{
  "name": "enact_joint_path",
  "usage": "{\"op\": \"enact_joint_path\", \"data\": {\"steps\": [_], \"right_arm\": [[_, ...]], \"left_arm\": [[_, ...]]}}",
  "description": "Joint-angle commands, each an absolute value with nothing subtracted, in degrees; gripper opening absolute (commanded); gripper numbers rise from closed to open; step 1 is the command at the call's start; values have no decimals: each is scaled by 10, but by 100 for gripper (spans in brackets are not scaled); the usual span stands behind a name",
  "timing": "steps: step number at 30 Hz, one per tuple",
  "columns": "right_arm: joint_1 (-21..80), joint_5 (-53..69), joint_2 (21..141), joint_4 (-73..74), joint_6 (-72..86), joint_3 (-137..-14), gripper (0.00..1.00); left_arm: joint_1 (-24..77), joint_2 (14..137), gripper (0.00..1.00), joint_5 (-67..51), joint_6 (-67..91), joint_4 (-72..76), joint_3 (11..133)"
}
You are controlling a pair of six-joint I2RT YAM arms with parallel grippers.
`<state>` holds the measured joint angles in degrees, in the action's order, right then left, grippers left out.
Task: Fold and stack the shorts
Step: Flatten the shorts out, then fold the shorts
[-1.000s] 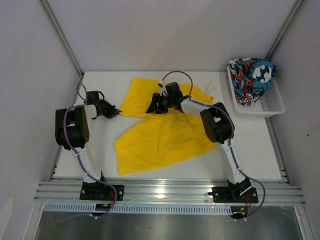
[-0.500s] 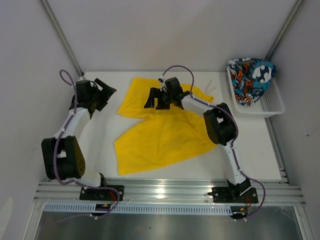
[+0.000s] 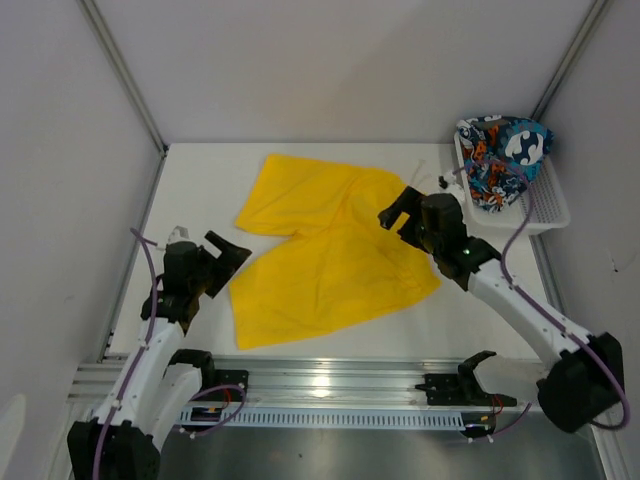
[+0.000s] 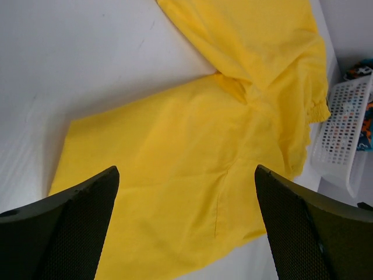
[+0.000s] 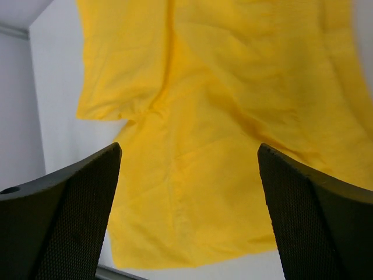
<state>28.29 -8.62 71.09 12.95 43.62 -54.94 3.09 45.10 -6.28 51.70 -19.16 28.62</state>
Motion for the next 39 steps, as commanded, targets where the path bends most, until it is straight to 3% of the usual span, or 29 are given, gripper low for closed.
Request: {"op": "enact_joint_path", "data": {"steps": [1, 4, 8, 23, 29, 31, 33, 36, 39], "right_arm": [[257, -230, 618, 282, 521, -483, 100], [211, -228, 574, 377, 547, -451, 100], [178, -192, 549, 395, 539, -395, 99], [139, -73, 657, 106, 555, -271, 89], [139, -85, 681, 83, 573, -267, 59], [139, -89, 684, 73, 585, -263, 37], [141, -93, 687, 55, 595, -258, 24], [142, -102, 703, 35, 616, -255, 20], [147, -109, 729, 19, 633, -253, 11]], "left_arm": [[58, 371, 99, -80, 554, -231, 246], [68, 345, 99, -90, 562, -274, 236], [75, 320, 99, -89, 557, -311, 230], [84, 384, 99, -93, 569, -303, 193], [90, 368, 98, -96, 575, -318, 185], [92, 369, 98, -95, 573, -336, 193], [96, 371, 98, -98, 569, -343, 204], [99, 385, 98, -103, 563, -357, 218], [99, 411, 98, -103, 554, -374, 235]]}}
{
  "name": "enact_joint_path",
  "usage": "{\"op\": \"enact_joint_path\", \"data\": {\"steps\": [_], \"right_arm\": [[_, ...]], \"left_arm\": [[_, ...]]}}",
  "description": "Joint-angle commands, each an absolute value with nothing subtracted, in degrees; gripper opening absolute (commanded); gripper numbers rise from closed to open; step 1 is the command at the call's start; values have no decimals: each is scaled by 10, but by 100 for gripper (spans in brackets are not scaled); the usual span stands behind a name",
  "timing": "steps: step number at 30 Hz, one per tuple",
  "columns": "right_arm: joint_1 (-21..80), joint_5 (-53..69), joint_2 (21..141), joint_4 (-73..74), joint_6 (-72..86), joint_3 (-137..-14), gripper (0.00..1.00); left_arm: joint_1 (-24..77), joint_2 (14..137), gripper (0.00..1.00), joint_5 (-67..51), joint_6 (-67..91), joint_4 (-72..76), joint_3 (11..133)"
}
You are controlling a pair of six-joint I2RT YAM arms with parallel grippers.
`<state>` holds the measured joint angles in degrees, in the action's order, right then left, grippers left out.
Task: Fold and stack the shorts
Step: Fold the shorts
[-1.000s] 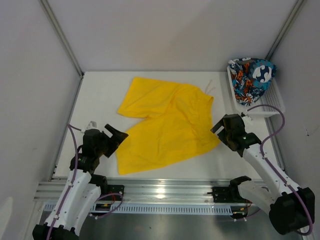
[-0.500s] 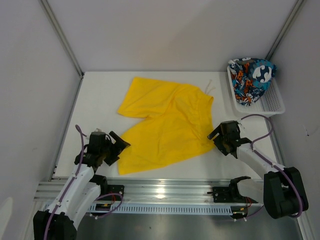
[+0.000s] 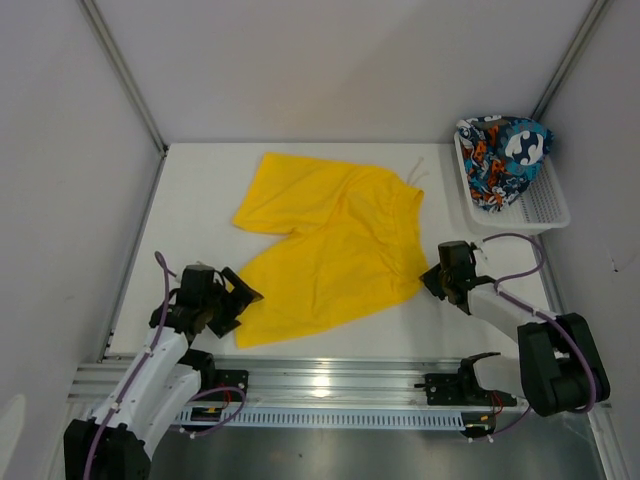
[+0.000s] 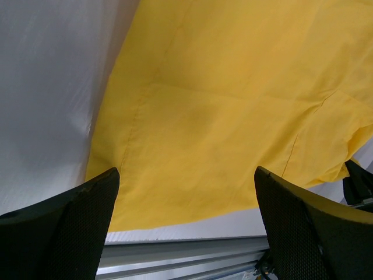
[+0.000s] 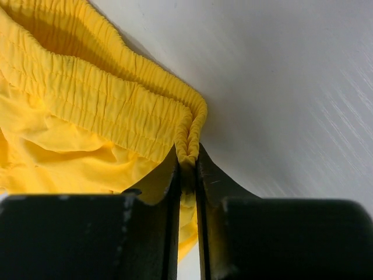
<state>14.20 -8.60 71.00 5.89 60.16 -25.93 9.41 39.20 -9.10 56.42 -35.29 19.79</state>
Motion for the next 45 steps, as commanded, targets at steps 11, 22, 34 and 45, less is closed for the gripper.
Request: {"op": "enact_joint_path", "data": {"steps": [11, 22, 34, 45], "right_arm": [[168, -127, 778, -32, 662, -270, 6], [171, -138, 865, -45, 672, -351, 4], [160, -170, 877, -19, 655, -402, 3], [167, -178, 868, -17, 656, -402, 3]], "left_arm": [[103, 566, 95, -79, 581, -249, 231], [88, 749, 93, -15, 551, -187, 345], [30, 687, 90, -12, 503, -257, 368], [102, 495, 86, -40, 572, -340, 255]]}}
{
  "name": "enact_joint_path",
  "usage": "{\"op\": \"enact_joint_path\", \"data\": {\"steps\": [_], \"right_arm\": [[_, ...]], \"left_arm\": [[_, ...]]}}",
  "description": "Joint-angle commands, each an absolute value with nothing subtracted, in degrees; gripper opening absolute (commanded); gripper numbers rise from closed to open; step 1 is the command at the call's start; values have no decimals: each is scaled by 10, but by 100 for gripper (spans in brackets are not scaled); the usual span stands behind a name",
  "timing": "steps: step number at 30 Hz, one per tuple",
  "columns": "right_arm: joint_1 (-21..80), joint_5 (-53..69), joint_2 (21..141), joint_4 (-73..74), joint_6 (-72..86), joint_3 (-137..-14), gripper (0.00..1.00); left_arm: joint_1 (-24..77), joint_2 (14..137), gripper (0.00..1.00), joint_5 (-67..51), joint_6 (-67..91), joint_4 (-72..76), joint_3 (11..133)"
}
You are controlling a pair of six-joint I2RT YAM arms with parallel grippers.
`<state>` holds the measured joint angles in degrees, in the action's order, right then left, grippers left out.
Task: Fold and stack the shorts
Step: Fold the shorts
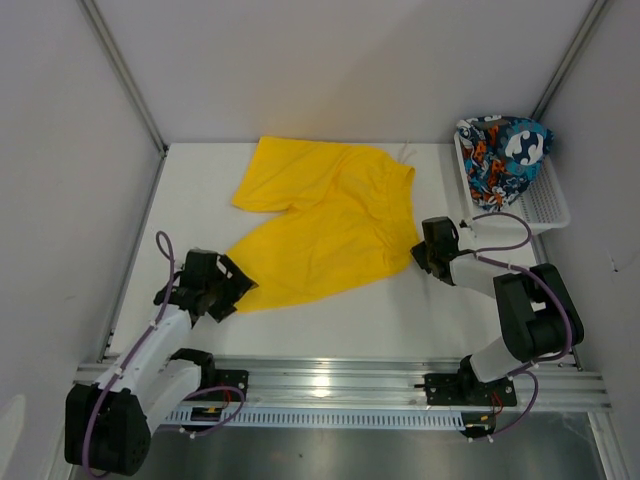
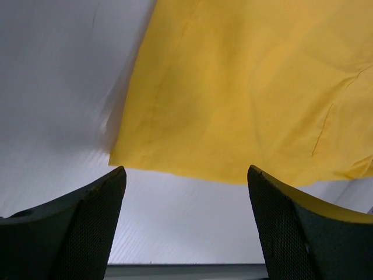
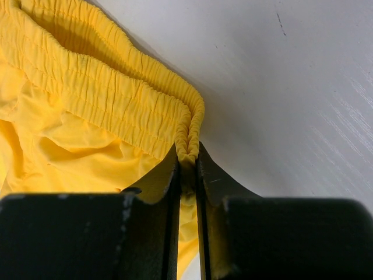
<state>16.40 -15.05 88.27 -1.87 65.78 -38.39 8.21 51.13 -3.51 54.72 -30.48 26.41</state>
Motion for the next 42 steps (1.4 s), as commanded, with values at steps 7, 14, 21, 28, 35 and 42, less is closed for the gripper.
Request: {"op": "enact_joint_path", "data": {"steps": [7, 14, 21, 28, 35, 42], "right_arm": [[167, -172, 862, -13, 660, -403, 3], [170, -176, 846, -25, 663, -393, 3], [172, -179, 830, -39, 670, -374, 3], [175, -182, 819, -42, 671, -368, 3], [184, -189, 803, -40, 679, -357, 2], [187, -198, 788, -45, 697, -339, 1]], "left_arm": [[135, 490, 86, -42, 628, -336, 232], [139, 554, 82, -8, 651, -308, 232], [139, 623, 55, -17, 668, -260, 236], [138, 602, 54, 42, 718, -261, 214], [138, 618, 37, 77, 743, -257, 213], [138, 618, 59, 81, 769, -260, 187]]}}
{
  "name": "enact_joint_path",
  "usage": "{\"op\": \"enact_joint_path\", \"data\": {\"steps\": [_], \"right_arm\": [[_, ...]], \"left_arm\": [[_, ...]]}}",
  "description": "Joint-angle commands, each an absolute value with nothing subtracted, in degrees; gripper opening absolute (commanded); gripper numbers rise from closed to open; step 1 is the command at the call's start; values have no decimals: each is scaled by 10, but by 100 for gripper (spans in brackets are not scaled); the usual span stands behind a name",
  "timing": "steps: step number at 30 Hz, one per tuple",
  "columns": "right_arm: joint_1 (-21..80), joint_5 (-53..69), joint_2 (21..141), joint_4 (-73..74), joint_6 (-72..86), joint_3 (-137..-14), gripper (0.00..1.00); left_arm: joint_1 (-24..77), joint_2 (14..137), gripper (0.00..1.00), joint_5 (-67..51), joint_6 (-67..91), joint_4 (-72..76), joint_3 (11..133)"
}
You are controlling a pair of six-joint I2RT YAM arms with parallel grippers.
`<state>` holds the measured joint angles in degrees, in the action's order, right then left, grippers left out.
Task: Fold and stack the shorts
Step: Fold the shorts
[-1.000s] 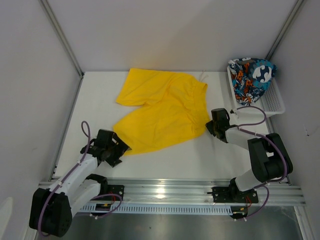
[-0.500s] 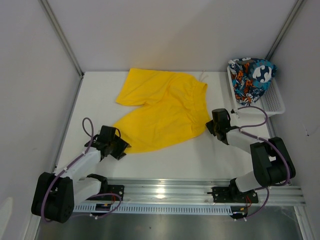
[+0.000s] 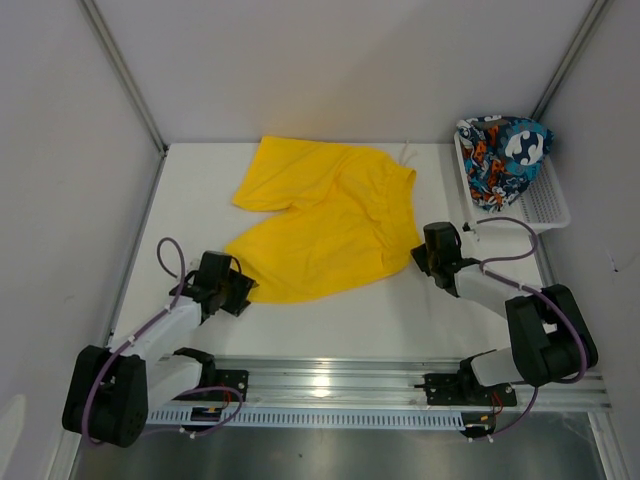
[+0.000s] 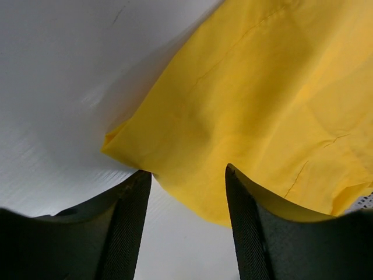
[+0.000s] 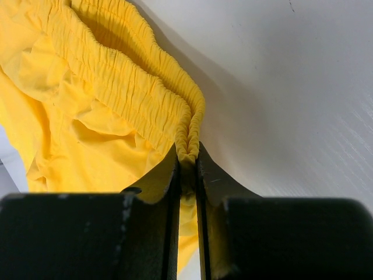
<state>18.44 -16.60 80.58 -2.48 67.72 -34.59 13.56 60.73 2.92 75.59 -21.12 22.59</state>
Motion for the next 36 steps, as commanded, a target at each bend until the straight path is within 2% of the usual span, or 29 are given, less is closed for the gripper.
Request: {"op": "enact_joint_path", "data": {"steps": [1, 13, 18, 26, 29, 30, 31, 32, 33, 36], "right_arm": [[188, -199, 787, -45, 699, -338, 1], [187, -236, 748, -36, 735, -309, 0], [185, -229, 748, -44, 731, -304, 0], [186, -215, 756, -50, 732, -303, 0], [186, -215, 754, -50, 730, -302, 0], [188, -217, 751, -48, 729, -303, 0], [190, -223, 748, -45, 729, -304, 0], [191, -226, 745, -42, 727, -305, 0], [192, -228, 740, -40, 728, -305, 0], [192, -236, 734, -35, 726, -303, 0]], "left_arm": [[138, 608, 60, 85, 771, -265, 185], [100, 529, 62, 129, 807, -306, 179], [100, 562, 55, 120, 805, -276, 177], [101, 640, 53, 119, 801, -249, 203], [101, 664, 38, 125, 788, -257, 223], [101, 671, 29, 127, 779, -258, 227], [101, 682, 12, 132, 775, -261, 239], [101, 685, 3, 137, 773, -266, 242], [101, 686, 0, 141, 773, -269, 244], [101, 678, 0, 142, 767, -265, 241]]}}
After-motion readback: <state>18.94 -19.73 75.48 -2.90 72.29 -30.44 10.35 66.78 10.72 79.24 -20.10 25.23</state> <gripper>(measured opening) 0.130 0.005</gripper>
